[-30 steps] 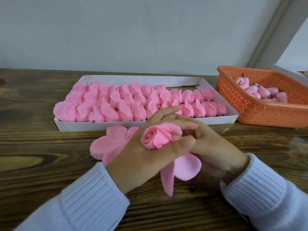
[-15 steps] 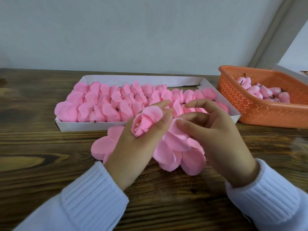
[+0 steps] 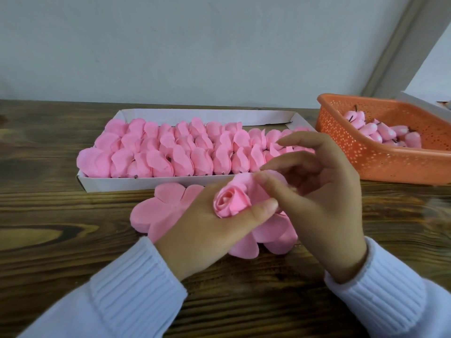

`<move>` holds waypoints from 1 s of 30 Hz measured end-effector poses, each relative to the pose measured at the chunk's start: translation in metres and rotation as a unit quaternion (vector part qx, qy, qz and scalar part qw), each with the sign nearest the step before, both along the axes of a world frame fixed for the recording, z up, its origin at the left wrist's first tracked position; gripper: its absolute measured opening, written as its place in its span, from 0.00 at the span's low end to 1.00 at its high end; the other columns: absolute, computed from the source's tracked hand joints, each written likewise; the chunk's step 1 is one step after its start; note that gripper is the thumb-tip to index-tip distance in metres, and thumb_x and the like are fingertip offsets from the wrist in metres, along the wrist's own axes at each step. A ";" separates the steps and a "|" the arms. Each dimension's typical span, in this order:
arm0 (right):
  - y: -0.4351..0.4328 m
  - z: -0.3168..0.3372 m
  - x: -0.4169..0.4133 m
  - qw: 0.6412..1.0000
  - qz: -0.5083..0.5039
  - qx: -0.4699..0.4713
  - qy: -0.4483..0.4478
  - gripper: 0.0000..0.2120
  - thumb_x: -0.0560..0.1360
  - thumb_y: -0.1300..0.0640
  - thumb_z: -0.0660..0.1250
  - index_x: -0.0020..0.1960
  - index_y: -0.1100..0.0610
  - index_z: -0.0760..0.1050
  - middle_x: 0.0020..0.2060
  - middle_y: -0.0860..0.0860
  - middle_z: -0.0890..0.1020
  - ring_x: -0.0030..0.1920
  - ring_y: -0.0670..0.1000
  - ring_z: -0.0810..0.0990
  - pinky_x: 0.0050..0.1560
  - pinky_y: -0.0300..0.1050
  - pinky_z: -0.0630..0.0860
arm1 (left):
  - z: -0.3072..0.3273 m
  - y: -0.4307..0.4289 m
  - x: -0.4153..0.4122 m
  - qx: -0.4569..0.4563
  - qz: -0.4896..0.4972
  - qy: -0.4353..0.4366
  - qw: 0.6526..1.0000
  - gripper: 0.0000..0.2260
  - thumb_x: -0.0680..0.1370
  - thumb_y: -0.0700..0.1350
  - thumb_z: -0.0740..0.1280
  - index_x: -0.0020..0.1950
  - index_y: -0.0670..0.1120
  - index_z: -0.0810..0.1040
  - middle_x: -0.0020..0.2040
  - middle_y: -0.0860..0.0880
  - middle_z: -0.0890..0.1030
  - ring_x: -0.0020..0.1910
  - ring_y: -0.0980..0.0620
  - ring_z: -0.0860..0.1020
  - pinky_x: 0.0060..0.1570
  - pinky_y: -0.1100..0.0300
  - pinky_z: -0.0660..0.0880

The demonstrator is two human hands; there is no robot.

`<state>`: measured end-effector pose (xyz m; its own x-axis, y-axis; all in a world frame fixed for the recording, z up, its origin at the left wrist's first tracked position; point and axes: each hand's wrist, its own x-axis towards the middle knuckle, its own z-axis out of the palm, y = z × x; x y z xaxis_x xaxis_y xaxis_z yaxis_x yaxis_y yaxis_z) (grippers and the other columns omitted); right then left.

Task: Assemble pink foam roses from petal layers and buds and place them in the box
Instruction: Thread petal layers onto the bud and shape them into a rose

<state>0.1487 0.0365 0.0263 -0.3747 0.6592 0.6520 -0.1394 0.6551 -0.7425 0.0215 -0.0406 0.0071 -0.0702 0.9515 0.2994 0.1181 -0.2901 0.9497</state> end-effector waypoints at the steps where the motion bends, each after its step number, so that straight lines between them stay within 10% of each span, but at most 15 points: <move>1: 0.000 -0.001 0.000 1.000 -0.008 0.003 -0.002 0.18 0.67 0.65 0.74 0.52 0.51 0.72 0.36 0.48 0.84 0.33 0.44 0.81 0.35 0.33 0.73 | 0.001 0.000 0.001 0.002 -0.006 0.005 1.000 0.10 0.75 0.45 0.67 0.56 0.50 0.80 0.51 0.46 0.84 0.54 0.51 0.81 0.58 0.55 0.76; 11: 0.001 -0.002 0.002 0.999 0.019 0.038 -0.004 0.17 0.68 0.65 0.74 0.52 0.53 0.72 0.36 0.48 0.83 0.33 0.44 0.80 0.36 0.31 0.72 | 0.001 -0.001 0.001 0.004 -0.040 0.004 0.999 0.08 0.75 0.41 0.68 0.50 0.52 0.81 0.38 0.56 0.84 0.44 0.59 0.82 0.46 0.67 0.76; 16: 0.000 -0.001 0.001 0.997 0.074 0.016 0.023 0.12 0.72 0.63 0.72 0.51 0.56 0.72 0.36 0.50 0.82 0.36 0.44 0.81 0.38 0.34 0.75 | 0.000 -0.001 -0.002 -0.008 -0.034 -0.001 0.999 0.07 0.75 0.46 0.69 0.51 0.53 0.83 0.47 0.55 0.85 0.51 0.59 0.81 0.51 0.67 0.75; 21: 0.003 0.000 0.000 0.992 0.115 -0.042 0.042 0.07 0.73 0.60 0.65 0.51 0.60 0.72 0.45 0.54 0.79 0.45 0.43 0.78 0.44 0.34 0.75 | 0.002 -0.001 -0.003 -0.010 0.029 -0.063 0.998 0.06 0.71 0.54 0.68 0.38 0.57 0.83 0.27 0.58 0.78 0.26 0.66 0.75 0.26 0.75 0.68; 25: 0.006 -0.003 -0.002 0.956 0.214 -0.192 0.056 0.16 0.64 0.71 0.62 0.50 0.61 0.68 0.45 0.54 0.75 0.46 0.44 0.79 0.46 0.36 0.75 | 0.003 0.003 -0.003 0.010 0.032 -0.101 0.994 0.17 0.75 0.57 0.62 0.38 0.43 0.73 0.45 0.29 0.75 0.37 0.43 0.75 0.40 0.64 0.74; 30: 0.008 -0.005 0.000 0.957 0.201 -0.196 -0.072 0.18 0.65 0.65 0.69 0.53 0.59 0.69 0.44 0.44 0.81 0.48 0.41 0.80 0.49 0.35 0.74 | -0.007 0.003 0.000 -0.057 0.119 -0.146 0.980 0.19 0.72 0.61 0.66 0.50 0.46 0.76 0.59 0.40 0.80 0.61 0.42 0.78 0.63 0.39 0.71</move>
